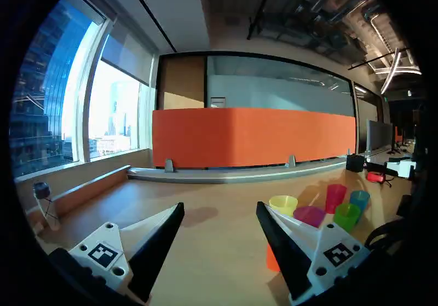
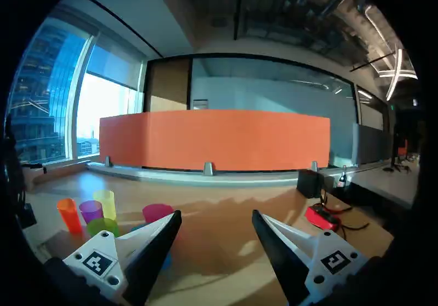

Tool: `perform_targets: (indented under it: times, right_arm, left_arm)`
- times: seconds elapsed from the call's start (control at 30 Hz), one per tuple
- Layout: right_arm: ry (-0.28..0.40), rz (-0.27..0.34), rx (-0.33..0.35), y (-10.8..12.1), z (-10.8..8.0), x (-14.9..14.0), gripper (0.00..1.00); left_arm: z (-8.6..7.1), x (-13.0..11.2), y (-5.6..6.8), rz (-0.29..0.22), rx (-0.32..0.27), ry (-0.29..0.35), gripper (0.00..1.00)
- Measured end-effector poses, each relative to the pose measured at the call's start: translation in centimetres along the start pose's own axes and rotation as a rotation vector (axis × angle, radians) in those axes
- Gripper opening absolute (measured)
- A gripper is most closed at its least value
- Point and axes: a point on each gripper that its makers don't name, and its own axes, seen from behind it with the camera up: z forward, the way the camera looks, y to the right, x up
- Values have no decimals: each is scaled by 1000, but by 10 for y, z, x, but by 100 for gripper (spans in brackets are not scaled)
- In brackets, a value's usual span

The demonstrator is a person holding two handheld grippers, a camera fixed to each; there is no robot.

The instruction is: Pour water

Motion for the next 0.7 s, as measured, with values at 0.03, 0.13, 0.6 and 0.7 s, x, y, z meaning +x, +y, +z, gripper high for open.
perform_targets:
  times: [0.03, 0.13, 0.6, 0.7]
  right_arm:
    - [-2, -7, -2, 1, 2, 5, 99]
    - [-3, -26, 0, 3, 5, 21, 99]
    - [44, -1, 36, 8, 16, 118, 99]
    - [49, -4, 41, 8, 19, 134, 99]
  left_arm:
    - [1, 6, 0, -1, -1, 1, 98]
    - [4, 23, -2, -6, -5, 2, 98]
    - [23, 104, -1, -1, -48, -2, 98]
    - [27, 120, 1, 3, -60, -2, 98]
